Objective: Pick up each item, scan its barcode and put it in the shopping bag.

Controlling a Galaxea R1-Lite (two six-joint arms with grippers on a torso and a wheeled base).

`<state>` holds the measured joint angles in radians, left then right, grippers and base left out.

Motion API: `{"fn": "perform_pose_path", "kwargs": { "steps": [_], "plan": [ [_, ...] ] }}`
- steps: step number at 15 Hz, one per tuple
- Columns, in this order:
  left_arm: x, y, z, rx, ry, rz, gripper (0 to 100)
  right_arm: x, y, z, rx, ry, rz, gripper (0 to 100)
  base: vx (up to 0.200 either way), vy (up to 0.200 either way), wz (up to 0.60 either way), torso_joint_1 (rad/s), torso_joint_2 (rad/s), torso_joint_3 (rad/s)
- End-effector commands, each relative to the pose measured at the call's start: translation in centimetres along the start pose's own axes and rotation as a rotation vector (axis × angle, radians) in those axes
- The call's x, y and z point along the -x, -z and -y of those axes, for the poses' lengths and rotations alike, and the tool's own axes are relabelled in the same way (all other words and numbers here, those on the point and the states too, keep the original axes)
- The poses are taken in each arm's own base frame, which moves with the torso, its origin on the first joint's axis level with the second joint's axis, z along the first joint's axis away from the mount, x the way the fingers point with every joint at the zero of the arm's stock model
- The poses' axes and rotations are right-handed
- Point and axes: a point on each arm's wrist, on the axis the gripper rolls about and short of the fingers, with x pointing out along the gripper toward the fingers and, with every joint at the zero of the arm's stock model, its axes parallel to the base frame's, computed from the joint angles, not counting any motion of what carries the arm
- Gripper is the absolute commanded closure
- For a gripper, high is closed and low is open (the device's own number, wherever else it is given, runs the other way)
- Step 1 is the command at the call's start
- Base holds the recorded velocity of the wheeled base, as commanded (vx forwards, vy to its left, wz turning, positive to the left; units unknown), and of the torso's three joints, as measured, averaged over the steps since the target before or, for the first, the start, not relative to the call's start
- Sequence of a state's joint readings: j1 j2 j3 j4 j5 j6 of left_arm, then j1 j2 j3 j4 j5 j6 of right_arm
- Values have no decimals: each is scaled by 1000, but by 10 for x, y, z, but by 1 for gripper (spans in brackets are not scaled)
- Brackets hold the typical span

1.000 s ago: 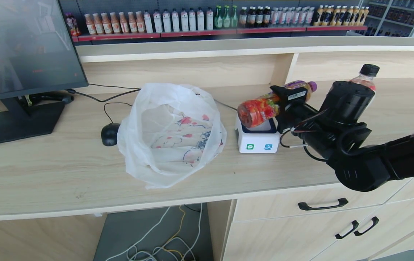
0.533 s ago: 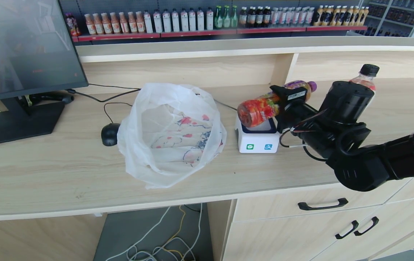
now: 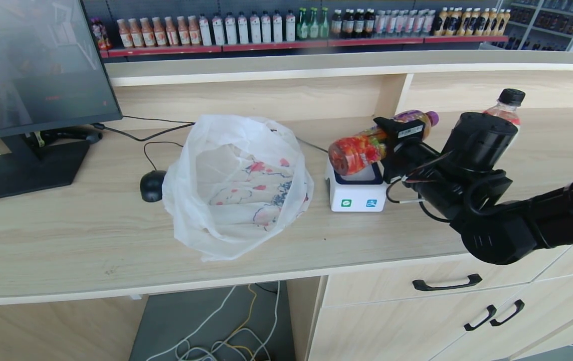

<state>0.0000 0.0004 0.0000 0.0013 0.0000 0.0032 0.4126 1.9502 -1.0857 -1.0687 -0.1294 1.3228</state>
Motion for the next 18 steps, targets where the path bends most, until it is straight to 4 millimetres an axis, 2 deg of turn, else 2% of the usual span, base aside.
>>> {"fn": "perform_pose_path", "kwargs": {
  "steps": [1, 2, 5, 9, 11, 13, 15, 18],
  "plan": [
    [0, 0, 0, 0, 0, -1, 0, 1, -1, -7, -3, -22, 4, 100, 0, 0, 0, 0, 0, 0],
    [0, 0, 0, 0, 0, 2, 0, 1, -2, -9, -2, -27, 5, 100, 0, 0, 0, 0, 0, 0],
    [0, 0, 0, 0, 0, 0, 0, 8, -7, -31, 10, -113, 23, 100, 0, 0, 0, 0, 0, 0],
    [0, 0, 0, 0, 0, -1, 0, 13, -5, -43, 149, -153, 6, 100, 0, 0, 0, 0, 0, 0],
    [0, 0, 0, 0, 0, 0, 0, 24, 5, -50, 236, -163, -14, 100, 0, 0, 0, 0, 0, 0],
    [0, 0, 0, 0, 0, 0, 0, 31, 12, -48, 380, -166, -7, 100, 0, 0, 0, 0, 0, 0],
    [0, 0, 0, 0, 0, 0, 0, 46, 24, -47, 494, -207, -17, 100, 0, 0, 0, 0, 0, 0],
    [0, 0, 0, 0, 0, -1, 0, 60, 25, -41, 676, -210, -6, 100, 0, 0, 0, 0, 0, 0]
  ]
}}
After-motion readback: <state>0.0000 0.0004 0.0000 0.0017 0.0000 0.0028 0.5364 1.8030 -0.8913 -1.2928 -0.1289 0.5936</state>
